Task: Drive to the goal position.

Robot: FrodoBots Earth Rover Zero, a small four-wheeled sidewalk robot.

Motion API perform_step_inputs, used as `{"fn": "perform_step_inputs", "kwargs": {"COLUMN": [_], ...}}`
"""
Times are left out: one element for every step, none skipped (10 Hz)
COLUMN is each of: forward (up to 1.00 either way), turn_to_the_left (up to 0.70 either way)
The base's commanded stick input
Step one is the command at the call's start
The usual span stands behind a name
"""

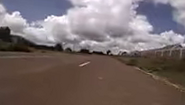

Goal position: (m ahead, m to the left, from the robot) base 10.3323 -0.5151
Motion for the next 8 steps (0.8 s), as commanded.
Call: {"fn": "perform_step_inputs", "kwargs": {"forward": [1.0, 1.0, 1.0, 1.0, 1.0, 1.0, 1.0, 1.0], "turn_to_the_left": [-0.05, -0.13, -0.2, 0.0, 0.0, 0.0, 0.0, 0.0]}}
